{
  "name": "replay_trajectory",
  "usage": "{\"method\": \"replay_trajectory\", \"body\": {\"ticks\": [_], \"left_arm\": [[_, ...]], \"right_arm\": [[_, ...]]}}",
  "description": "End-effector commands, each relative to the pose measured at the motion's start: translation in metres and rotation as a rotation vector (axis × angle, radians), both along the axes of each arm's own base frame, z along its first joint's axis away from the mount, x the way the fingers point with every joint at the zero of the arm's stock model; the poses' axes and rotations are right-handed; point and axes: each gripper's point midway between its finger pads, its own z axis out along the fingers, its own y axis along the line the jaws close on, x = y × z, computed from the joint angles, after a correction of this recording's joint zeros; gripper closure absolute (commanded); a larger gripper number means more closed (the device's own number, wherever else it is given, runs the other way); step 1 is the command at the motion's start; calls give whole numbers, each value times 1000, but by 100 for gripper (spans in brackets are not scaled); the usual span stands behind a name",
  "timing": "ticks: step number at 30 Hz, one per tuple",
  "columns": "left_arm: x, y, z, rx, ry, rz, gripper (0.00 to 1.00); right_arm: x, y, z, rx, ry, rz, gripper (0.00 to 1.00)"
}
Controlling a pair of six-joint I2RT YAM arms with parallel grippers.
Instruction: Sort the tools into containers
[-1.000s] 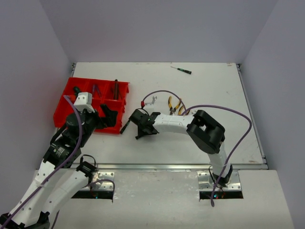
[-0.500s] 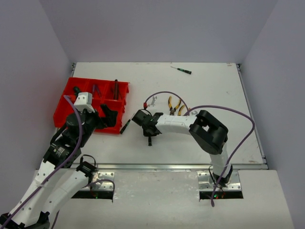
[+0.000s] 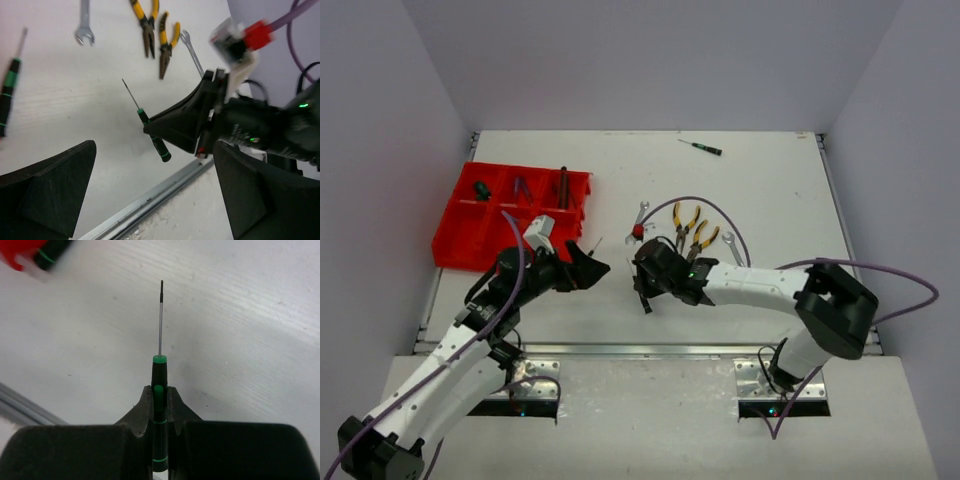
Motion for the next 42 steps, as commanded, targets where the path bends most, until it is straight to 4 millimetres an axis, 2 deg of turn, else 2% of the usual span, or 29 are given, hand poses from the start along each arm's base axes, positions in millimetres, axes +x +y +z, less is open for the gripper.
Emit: {"method": "replay_trajectory", "body": {"ticks": [1, 4, 5, 6, 7, 10, 13, 15, 16, 19, 21, 23, 24, 25, 28, 30, 32, 34, 36, 39, 40, 42], "left_arm": [[-16, -46, 21, -305, -25, -213, 0], [-24, -56, 17, -388, -26, -286, 0], [-29, -61, 15, -425, 9, -322, 0], [-30, -64, 25, -457, -35, -352, 0], [-32, -65, 23, -467, -28, -360, 0], [-27, -65, 22, -464, -25, -346, 11], [-26, -65, 30, -478, -61, -344, 26], [-26, -65, 33, -482, -74, -344, 31], [-25, -65, 32, -480, -72, -341, 33], [-21, -65, 24, -461, -49, -330, 49], [-19, -65, 19, -442, -27, -320, 65], [-19, -66, 17, -441, -20, -323, 76], [-19, -67, 16, -438, -16, -326, 90], [-18, -67, 17, -435, -19, -330, 97], [-14, -67, 20, -415, -22, -322, 100], [-7, -63, 11, -362, 5, -278, 100], [19, -45, 5, -214, 21, -120, 100], [47, -6, -14, -38, 56, 131, 100], [57, 31, -30, 107, 100, 320, 100], [79, 79, -19, 257, 83, 577, 100], [81, 94, -24, 315, 102, 649, 100], [90, 115, -17, 362, 101, 743, 100]], "right_arm": [[3, 29, 85, 271, -205, 138, 100], [-17, 34, 103, 397, -241, 248, 100], [-22, 34, 117, 460, -280, 276, 100], [-28, 36, 123, 496, -289, 307, 100], [-32, 36, 128, 523, -298, 326, 100], [-40, 36, 141, 581, -320, 361, 100], [-50, 42, 144, 625, -296, 406, 100], [-55, 45, 147, 652, -285, 430, 100], [-55, 46, 148, 662, -284, 430, 100], [-59, 50, 151, 701, -276, 441, 100], [-60, 53, 154, 725, -274, 449, 100], [-60, 54, 155, 733, -269, 449, 100], [-60, 55, 155, 732, -267, 447, 100], [-59, 56, 156, 736, -270, 448, 100], [-58, 57, 157, 745, -278, 443, 100], [-55, 55, 154, 730, -277, 428, 90], [-48, 50, 148, 696, -283, 377, 66], [-43, 43, 138, 648, -272, 332, 47], [-38, 35, 126, 586, -255, 284, 41], [-29, 13, 109, 486, -257, 199, 39], [-29, 10, 112, 488, -269, 191, 35], [-30, 0, 111, 473, -282, 176, 24]]}}
